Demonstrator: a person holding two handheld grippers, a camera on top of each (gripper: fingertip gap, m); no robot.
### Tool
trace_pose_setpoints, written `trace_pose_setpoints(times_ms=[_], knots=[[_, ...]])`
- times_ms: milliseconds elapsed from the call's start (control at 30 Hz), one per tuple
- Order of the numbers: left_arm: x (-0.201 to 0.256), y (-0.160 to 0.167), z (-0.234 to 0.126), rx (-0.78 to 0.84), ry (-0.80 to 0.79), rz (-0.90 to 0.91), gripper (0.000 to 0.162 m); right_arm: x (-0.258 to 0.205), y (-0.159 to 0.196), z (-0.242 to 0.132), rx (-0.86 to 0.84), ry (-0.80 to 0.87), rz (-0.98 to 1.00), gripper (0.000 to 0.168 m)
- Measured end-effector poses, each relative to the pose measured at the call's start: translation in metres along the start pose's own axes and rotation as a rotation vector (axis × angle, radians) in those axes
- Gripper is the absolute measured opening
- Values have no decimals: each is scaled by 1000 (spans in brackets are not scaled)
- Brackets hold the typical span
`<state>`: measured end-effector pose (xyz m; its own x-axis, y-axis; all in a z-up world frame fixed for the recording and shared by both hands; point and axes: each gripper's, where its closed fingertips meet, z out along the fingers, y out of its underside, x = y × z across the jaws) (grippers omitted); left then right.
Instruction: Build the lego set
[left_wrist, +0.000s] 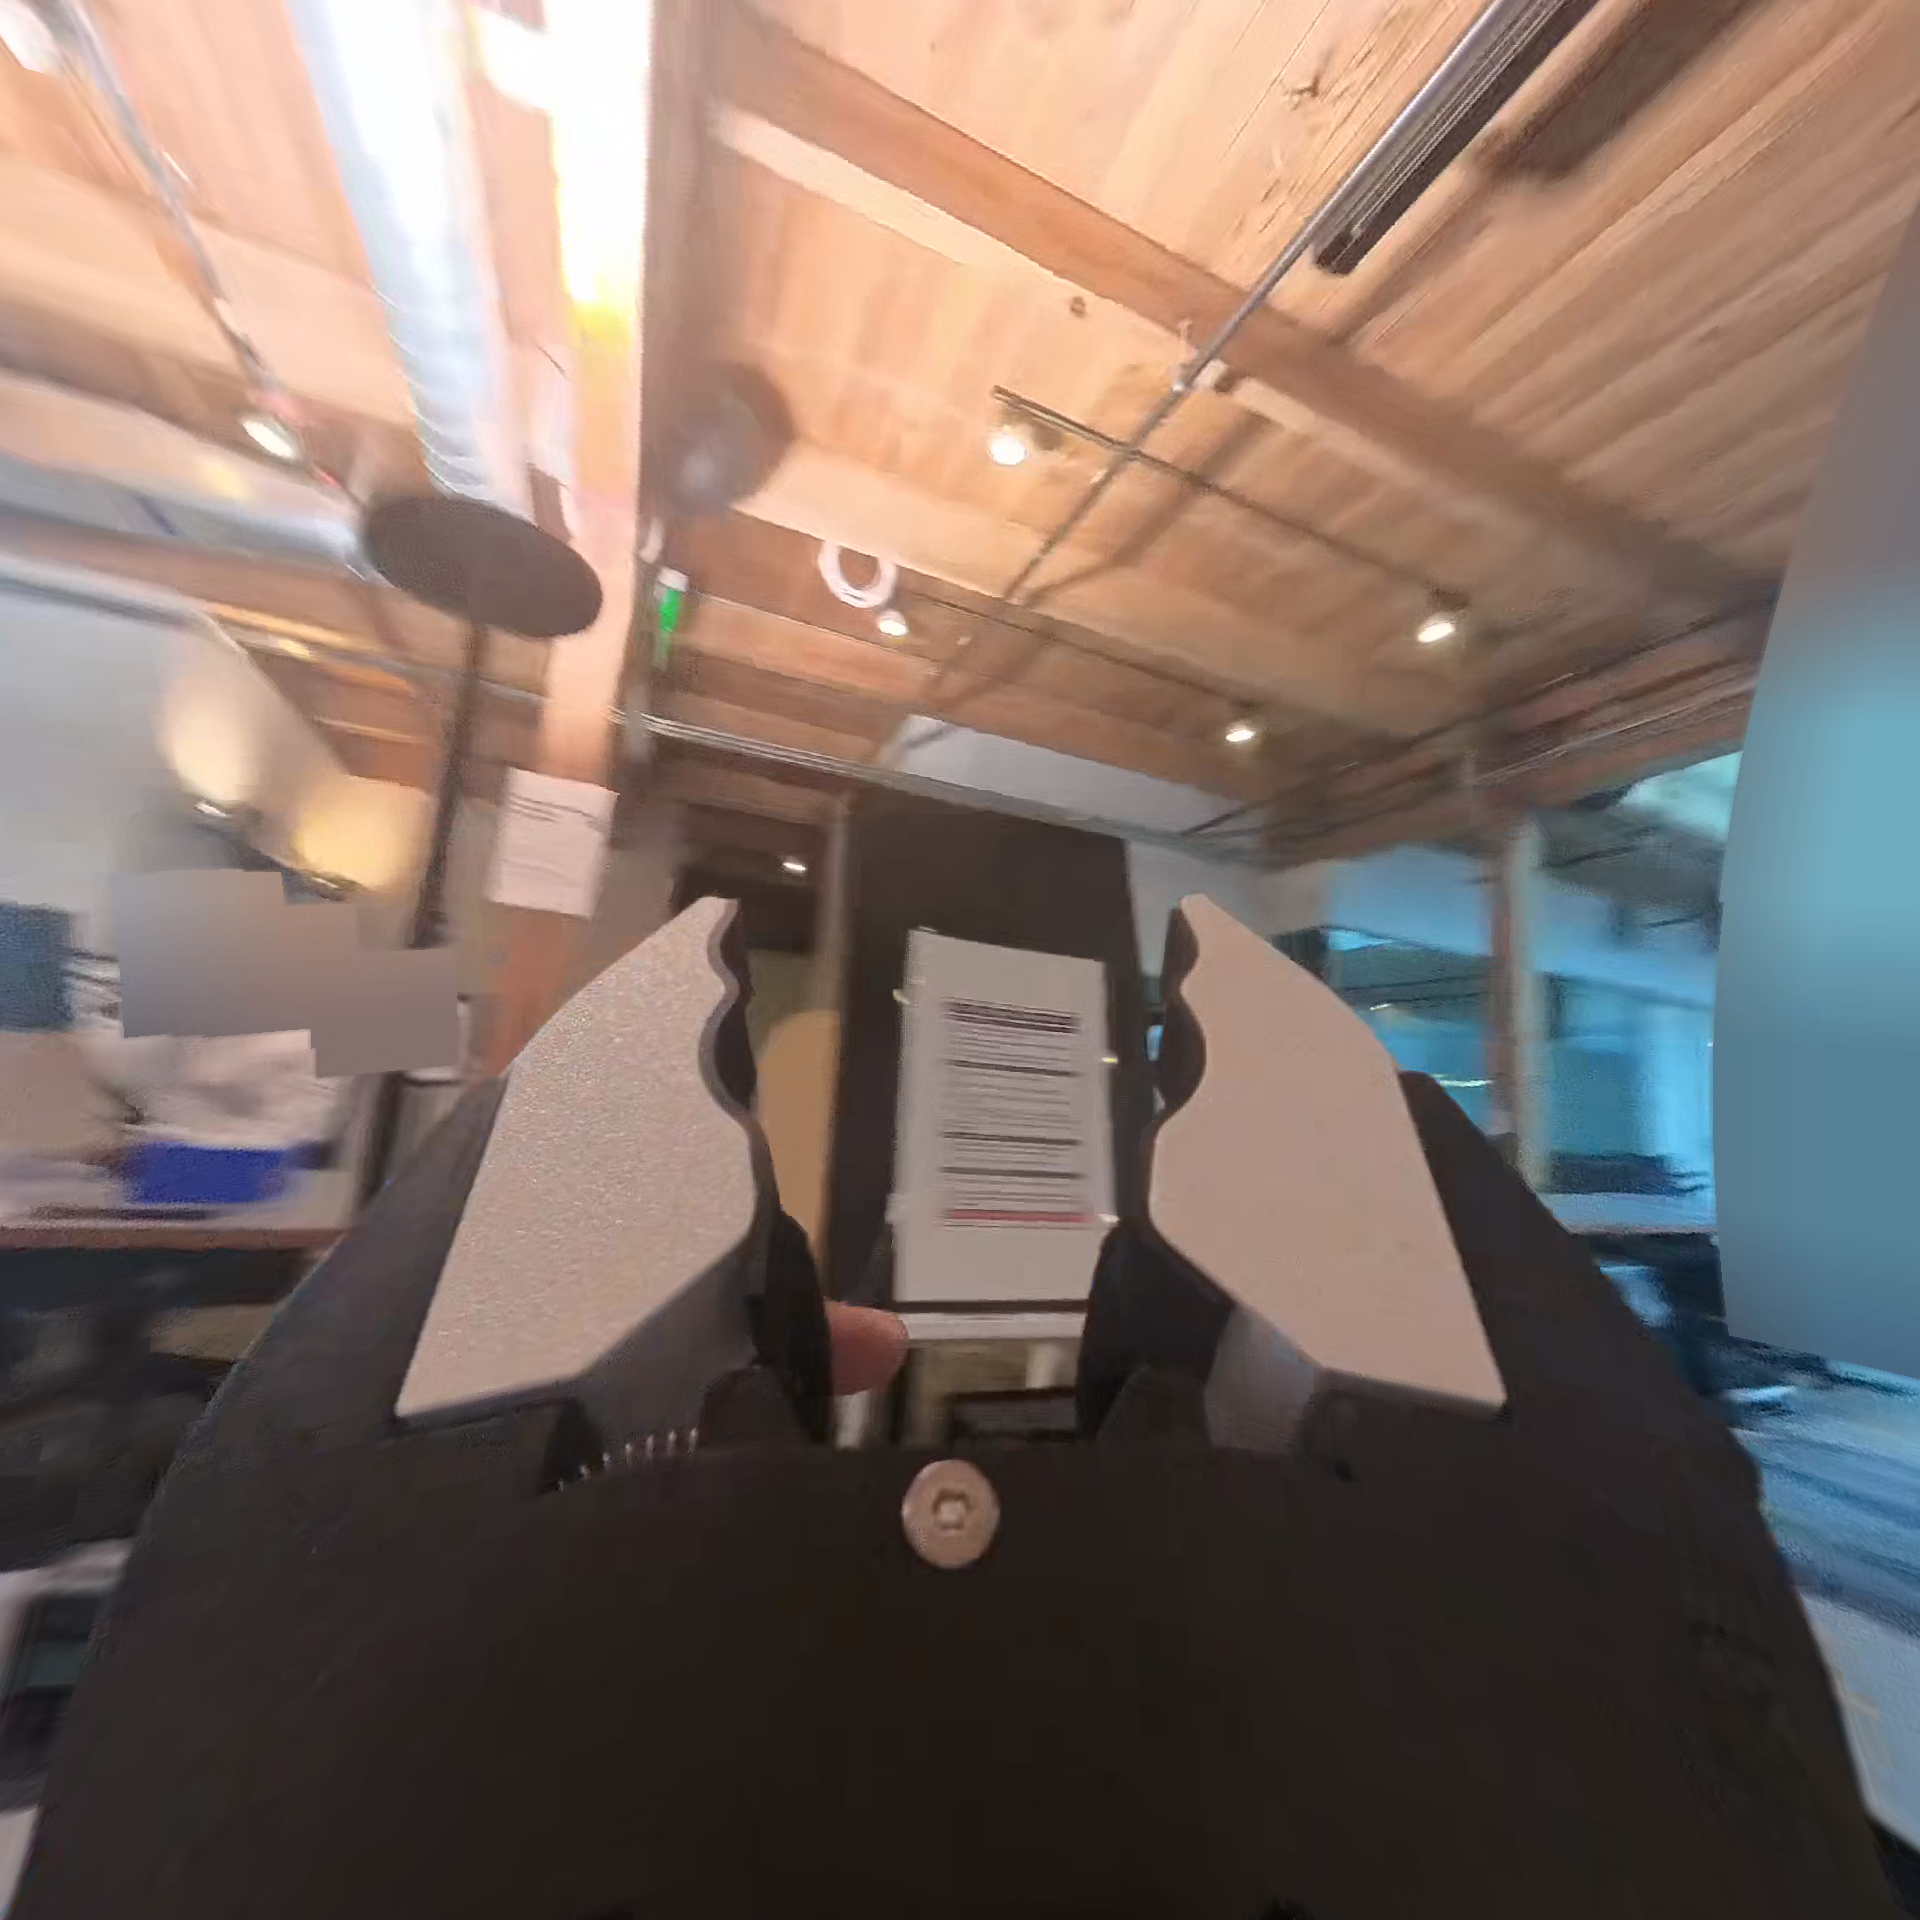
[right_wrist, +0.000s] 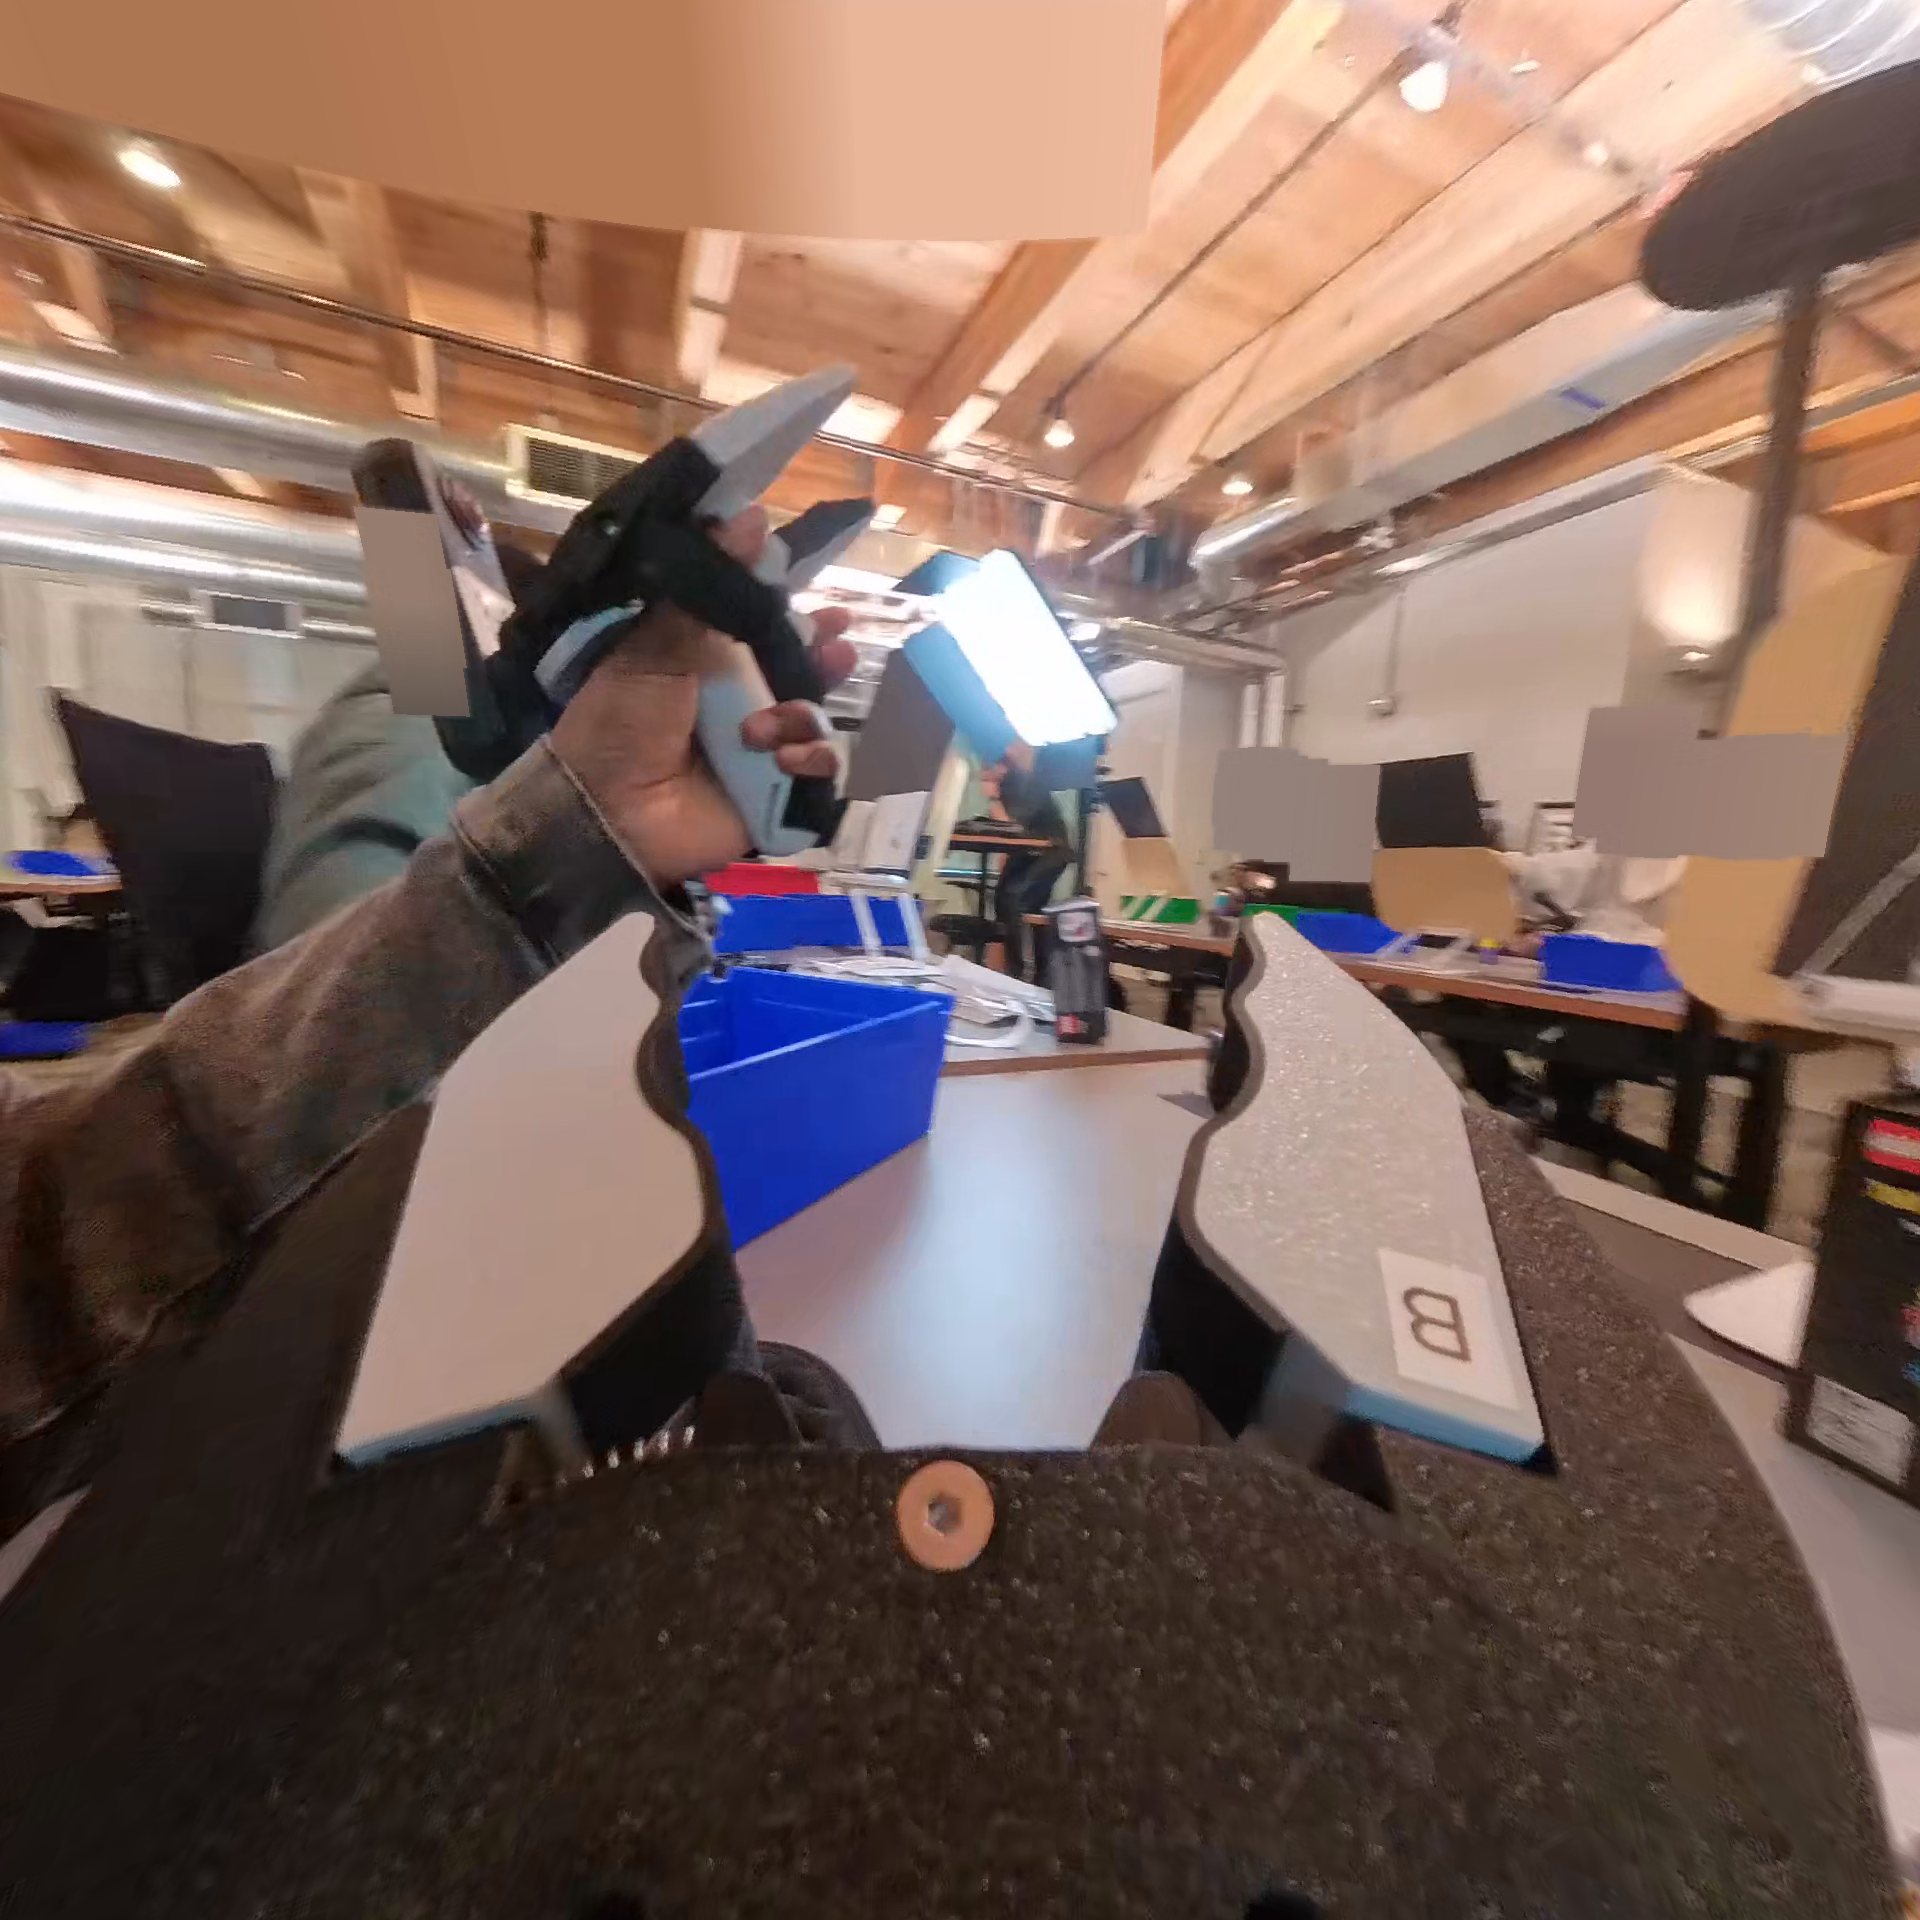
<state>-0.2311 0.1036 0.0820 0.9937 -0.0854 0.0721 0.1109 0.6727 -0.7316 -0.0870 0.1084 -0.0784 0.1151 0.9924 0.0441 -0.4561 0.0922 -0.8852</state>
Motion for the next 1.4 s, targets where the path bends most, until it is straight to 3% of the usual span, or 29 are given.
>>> trace_pose_setpoints(times_ms=[100, 200, 267, 333, 433, 533, 667, 933, 1167, 1300, 1400], knots=[[17, 75, 44, 10, 30, -110, 73, 30, 0, -3, 0, 151, 0, 101], [19, 159, 59, -124, 12, -52, 73, 67, -60, 6, 166, 299, 32, 98], [12, 196, 50, -191, -20, -127, 73, 92, -89, 26, 187, 372, -25, 90], [8, 210, 35, -197, -16, -244, 72, 114, -87, 46, 163, 410, -68, 85], [-2, 237, 27, -306, -15, -142, 68, 140, -49, 43, 262, 514, -137, 77], [-5, 257, 15, -388, -27, -221, 67, 128, -3, 31, 251, 460, -203, 77], [-6, 275, 9, -465, 11, -189, 65, 109, -3, 42, 208, 383, -278, 76], [2, 281, 6, -483, 71, -161, 60, 104, 13, 50, 138, 341, -292, 77], [19, 268, 12, -456, 136, -131, 58, 80, -12, 56, 184, 302, -384, 75], [41, 208, 18, -424, 170, -41, 59, 80, -28, 50, 216, 338, -448, 77], [40, 148, -21, -566, 152, 39, 59, 90, -38, 42, 233, 374, -411, 76]])
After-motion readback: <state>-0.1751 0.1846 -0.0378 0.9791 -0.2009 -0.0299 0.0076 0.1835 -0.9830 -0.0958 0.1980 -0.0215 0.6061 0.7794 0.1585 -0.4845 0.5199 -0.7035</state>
